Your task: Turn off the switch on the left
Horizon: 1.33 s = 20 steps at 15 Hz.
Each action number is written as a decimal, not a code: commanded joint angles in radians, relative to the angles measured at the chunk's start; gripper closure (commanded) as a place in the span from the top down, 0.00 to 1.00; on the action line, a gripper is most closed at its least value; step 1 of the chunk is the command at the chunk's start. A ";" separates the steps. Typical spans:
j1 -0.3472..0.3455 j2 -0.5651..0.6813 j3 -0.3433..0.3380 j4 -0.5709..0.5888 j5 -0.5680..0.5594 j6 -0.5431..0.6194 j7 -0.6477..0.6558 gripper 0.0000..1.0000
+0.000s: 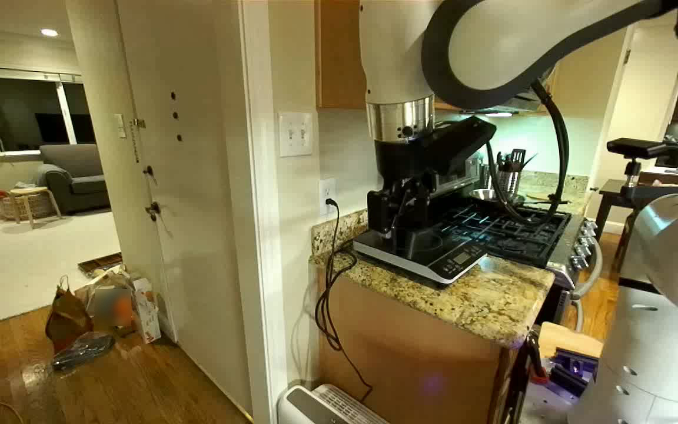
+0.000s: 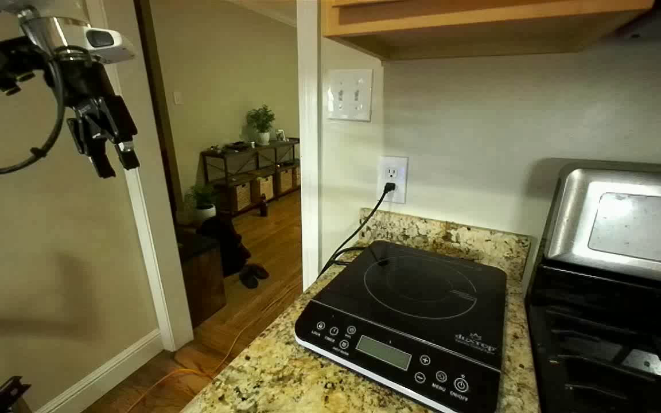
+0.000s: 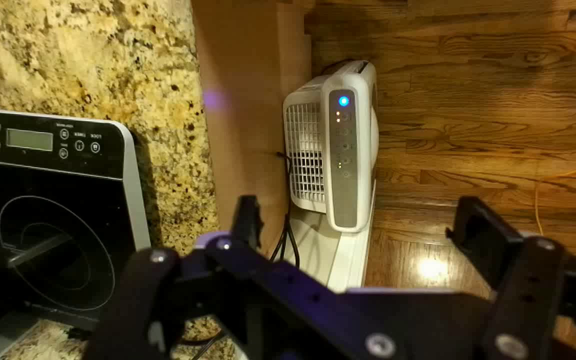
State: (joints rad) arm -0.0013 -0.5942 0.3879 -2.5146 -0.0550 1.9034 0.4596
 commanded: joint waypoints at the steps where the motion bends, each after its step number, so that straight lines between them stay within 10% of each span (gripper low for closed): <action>1: 0.035 0.009 -0.030 0.002 -0.019 -0.003 0.017 1.00; 20: -0.057 0.394 -0.198 0.266 -0.326 0.361 -0.065 1.00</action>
State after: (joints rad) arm -0.0558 -0.2863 0.2024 -2.3208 -0.3076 2.2238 0.3886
